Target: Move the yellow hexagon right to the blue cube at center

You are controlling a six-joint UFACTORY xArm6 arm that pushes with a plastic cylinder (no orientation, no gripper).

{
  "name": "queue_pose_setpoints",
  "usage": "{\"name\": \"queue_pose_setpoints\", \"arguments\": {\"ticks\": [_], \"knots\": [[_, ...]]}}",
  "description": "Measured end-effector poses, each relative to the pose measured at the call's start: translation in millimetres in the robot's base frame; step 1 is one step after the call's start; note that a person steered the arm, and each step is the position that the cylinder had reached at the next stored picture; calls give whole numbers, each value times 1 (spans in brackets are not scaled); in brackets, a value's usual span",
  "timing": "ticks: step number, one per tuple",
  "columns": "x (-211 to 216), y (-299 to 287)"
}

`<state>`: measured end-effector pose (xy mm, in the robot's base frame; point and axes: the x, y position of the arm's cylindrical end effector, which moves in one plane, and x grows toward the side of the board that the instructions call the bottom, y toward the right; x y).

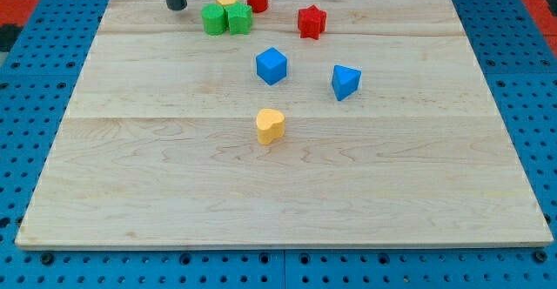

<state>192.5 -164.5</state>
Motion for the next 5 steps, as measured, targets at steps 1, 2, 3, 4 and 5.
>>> {"name": "queue_pose_setpoints", "arguments": {"ticks": [1, 2, 3, 4, 5], "knots": [[-1, 3], [0, 77], [0, 146], [4, 169], [37, 172]]}}
